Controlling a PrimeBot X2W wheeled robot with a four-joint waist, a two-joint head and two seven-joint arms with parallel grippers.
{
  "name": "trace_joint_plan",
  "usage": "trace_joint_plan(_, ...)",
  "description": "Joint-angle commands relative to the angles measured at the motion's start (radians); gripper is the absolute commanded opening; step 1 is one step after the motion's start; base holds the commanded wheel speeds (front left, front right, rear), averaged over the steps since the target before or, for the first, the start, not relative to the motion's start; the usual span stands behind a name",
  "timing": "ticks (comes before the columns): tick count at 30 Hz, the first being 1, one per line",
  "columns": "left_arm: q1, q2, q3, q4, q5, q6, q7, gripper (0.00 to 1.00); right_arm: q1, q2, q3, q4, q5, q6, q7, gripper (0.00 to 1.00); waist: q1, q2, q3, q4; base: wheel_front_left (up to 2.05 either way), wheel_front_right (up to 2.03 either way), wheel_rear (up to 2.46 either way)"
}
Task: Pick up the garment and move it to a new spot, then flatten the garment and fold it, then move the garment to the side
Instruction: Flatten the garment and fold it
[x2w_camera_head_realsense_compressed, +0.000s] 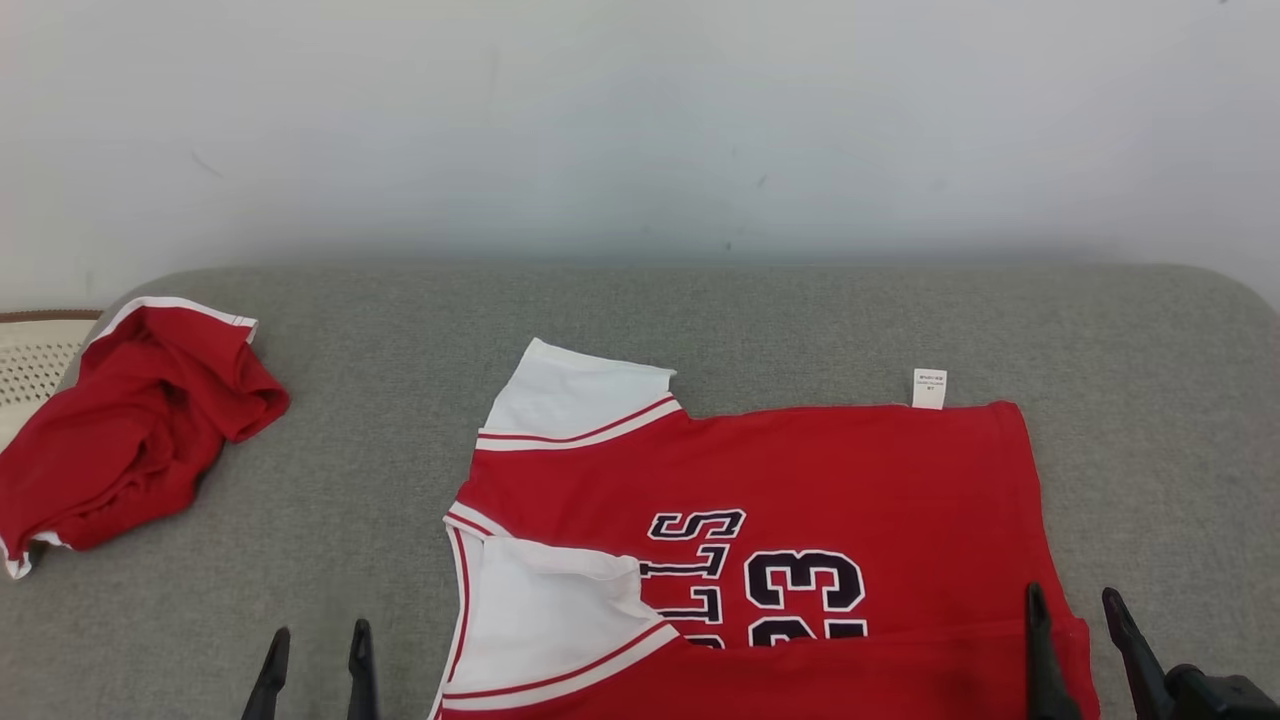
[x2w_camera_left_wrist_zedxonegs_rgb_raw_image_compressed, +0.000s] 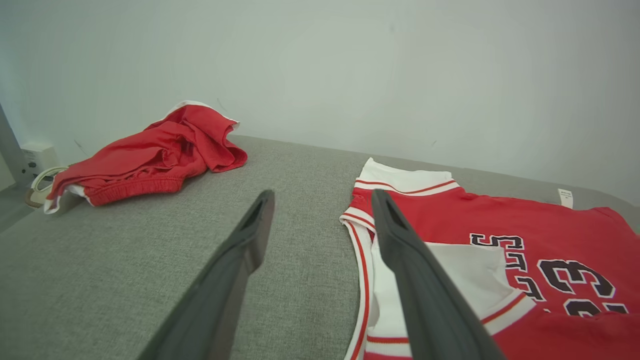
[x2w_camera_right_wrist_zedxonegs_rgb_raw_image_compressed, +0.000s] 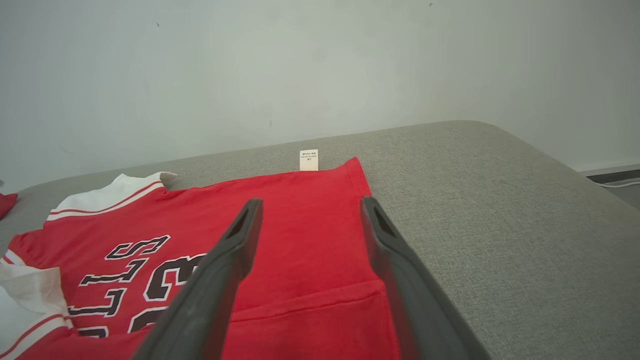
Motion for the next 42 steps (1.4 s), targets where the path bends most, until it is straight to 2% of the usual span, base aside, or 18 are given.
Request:
trace_joint_plan(1,-0.024,0.009,0.001,0.014,0.0,-0.013,-0.005,1.0,-0.009,0.002,0.001,-0.004,-0.009,0.0,0.002,1.0,0.0,0.0,0.005,-0.008,0.0,0.0,0.0)
trace_joint_plan(4,-0.067,0.031,0.001,0.042,-0.011,-0.04,-0.002,1.0,-0.023,0.002,0.007,0.005,-0.008,0.0,0.012,1.0,0.0,0.0,0.013,-0.027,0.0,0.0,0.0)
trace_joint_plan(9,-0.181,0.075,0.019,0.086,-0.047,-0.082,0.074,1.0,-0.087,-0.011,0.026,0.036,0.011,0.0,0.027,1.0,0.0,0.0,0.042,-0.081,0.0,0.0,0.0)
trace_joint_plan(15,-0.386,0.142,0.024,0.151,-0.097,-0.154,0.202,1.0,-0.207,-0.011,0.029,0.095,0.028,0.0,0.007,1.0,0.0,0.0,0.122,-0.147,0.0,0.0,0.0)
trace_joint_plan(17,-0.464,0.145,0.027,0.181,-0.14,-0.179,0.252,1.0,-0.257,-0.009,0.038,0.121,0.036,0.0,-0.006,1.0,0.0,0.0,0.158,-0.171,0.0,0.0,0.0)
trace_joint_plan(21,-0.614,0.168,0.032,0.24,-0.207,-0.204,0.37,1.0,-0.361,-0.003,0.062,0.177,0.047,0.0,-0.035,1.0,0.0,0.0,0.233,-0.215,0.0,0.0,0.0)
trace_joint_plan(26,-0.769,0.211,0.011,0.343,-0.217,-0.217,0.482,1.0,-0.486,0.002,0.091,0.251,0.067,0.0,-0.068,1.0,0.0,0.0,0.319,-0.258,0.0,0.0,0.0)
trace_joint_plan(30,-0.85,0.233,0.0,0.423,-0.213,-0.221,0.512,1.0,-0.555,0.007,0.119,0.292,0.074,0.0,-0.088,1.0,0.0,0.0,0.36,-0.284,0.0,0.0,0.0)
trace_joint_plan(42,-1.052,0.273,-0.068,0.682,-0.187,-0.237,0.526,1.0,-0.694,0.013,0.184,0.4,0.108,0.0,-0.113,1.0,0.0,0.0,0.419,-0.35,0.0,0.0,0.0)
